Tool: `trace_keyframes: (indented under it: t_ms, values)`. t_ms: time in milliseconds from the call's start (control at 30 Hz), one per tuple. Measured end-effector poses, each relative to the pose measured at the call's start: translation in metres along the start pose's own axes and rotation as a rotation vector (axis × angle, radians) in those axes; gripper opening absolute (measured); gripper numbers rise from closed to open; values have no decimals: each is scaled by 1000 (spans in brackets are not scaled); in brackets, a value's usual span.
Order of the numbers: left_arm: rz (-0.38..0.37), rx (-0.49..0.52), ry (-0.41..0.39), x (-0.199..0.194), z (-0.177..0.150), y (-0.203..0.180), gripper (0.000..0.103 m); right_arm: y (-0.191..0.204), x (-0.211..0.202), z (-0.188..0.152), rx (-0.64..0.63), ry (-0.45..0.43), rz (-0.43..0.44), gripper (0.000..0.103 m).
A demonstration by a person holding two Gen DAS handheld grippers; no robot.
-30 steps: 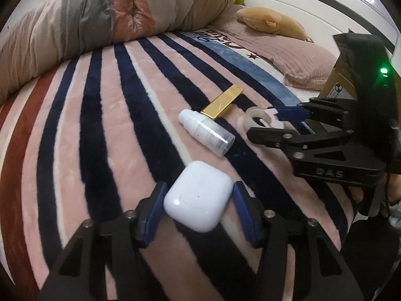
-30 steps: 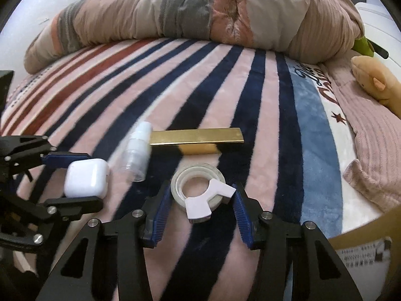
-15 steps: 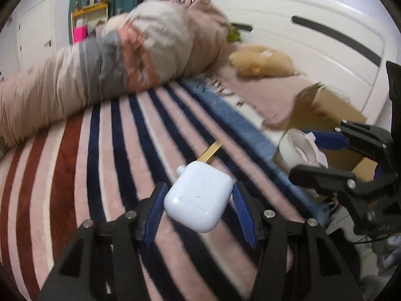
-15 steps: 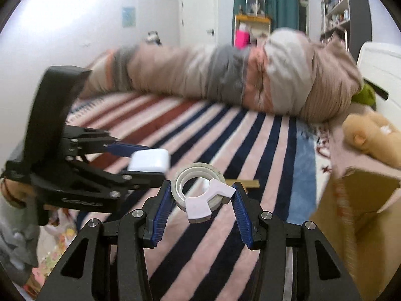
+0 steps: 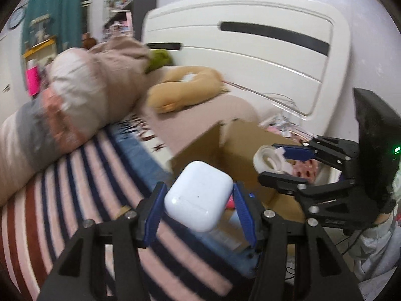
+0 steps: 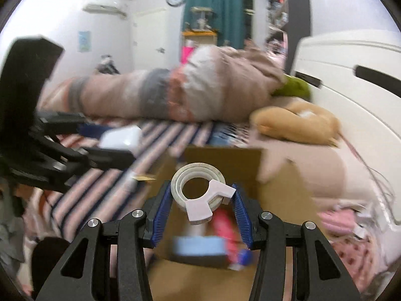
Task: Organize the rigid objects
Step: 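Carry the AirPods case and tape roll into the box and release both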
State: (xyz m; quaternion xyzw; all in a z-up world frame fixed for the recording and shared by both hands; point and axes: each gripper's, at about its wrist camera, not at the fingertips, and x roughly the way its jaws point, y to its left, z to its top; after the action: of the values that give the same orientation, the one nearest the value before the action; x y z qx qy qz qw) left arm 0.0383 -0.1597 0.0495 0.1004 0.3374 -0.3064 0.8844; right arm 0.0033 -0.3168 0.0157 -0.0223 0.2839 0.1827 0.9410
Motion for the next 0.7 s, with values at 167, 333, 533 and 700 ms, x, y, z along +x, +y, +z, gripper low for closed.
trace_keyframes:
  t_ms: [167,333,533,700]
  values:
    - [-12,56,80,46,22,-26,51,-41,14,-18,1,78,-68,44]
    - [15,75,151,75,22,-29,51,-51,36,-24,-30,124,-74,44]
    - [55,93,161,87,19,-28,57,-52,38,-30,-52,130,-67,54]
    - [60,67,131,76,22,-20,60,-48,37,-28,-57,125,-69,57]
